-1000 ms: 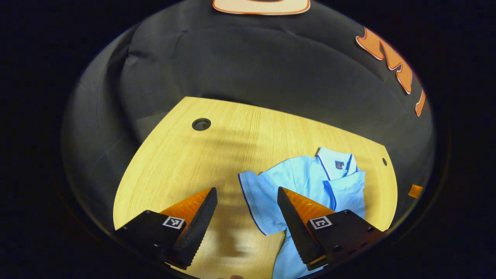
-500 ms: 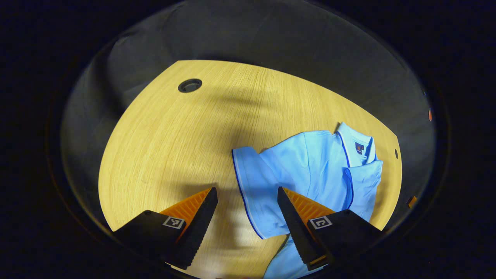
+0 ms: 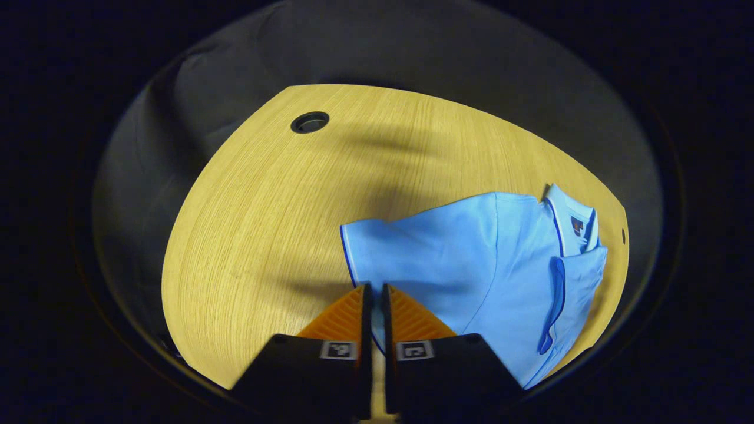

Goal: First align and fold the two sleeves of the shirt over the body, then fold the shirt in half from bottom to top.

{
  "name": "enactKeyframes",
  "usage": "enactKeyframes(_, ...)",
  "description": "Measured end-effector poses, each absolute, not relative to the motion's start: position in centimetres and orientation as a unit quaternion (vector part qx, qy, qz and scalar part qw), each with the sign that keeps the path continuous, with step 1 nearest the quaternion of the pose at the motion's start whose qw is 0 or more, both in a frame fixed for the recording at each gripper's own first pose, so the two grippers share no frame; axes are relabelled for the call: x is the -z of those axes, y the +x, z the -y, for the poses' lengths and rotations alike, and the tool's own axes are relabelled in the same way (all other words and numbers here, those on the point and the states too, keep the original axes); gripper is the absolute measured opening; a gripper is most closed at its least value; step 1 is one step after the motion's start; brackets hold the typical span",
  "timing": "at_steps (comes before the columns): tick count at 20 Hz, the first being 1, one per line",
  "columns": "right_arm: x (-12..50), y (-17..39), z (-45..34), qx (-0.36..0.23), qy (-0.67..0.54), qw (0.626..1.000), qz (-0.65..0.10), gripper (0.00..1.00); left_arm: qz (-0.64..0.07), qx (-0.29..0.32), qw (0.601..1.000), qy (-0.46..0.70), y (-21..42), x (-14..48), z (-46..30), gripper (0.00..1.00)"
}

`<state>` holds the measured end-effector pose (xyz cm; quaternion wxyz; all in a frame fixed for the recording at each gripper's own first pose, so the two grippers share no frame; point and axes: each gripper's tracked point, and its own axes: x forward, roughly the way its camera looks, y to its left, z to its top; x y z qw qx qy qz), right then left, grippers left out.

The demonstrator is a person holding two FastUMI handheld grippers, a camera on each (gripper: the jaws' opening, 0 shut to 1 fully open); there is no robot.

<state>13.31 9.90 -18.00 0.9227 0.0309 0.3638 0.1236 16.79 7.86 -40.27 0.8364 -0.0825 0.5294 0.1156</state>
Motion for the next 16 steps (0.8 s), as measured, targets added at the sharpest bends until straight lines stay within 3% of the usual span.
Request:
enactKeyframes(10, 16.1, 12.0, -8.4, -0.119, 0.034, 0.933, -0.337, 0.99, -0.482, -0.049, 0.873, -0.063, 17.8, 33.1, -2.4, 0.09)
enactKeyframes(16, 15.9, 10.5, -5.4, -0.113, 0.047, 0.936, -0.330, 0.99, -0.450, 0.013, 0.892, -0.040, 18.5, 28.4, 5.3, 0.09)
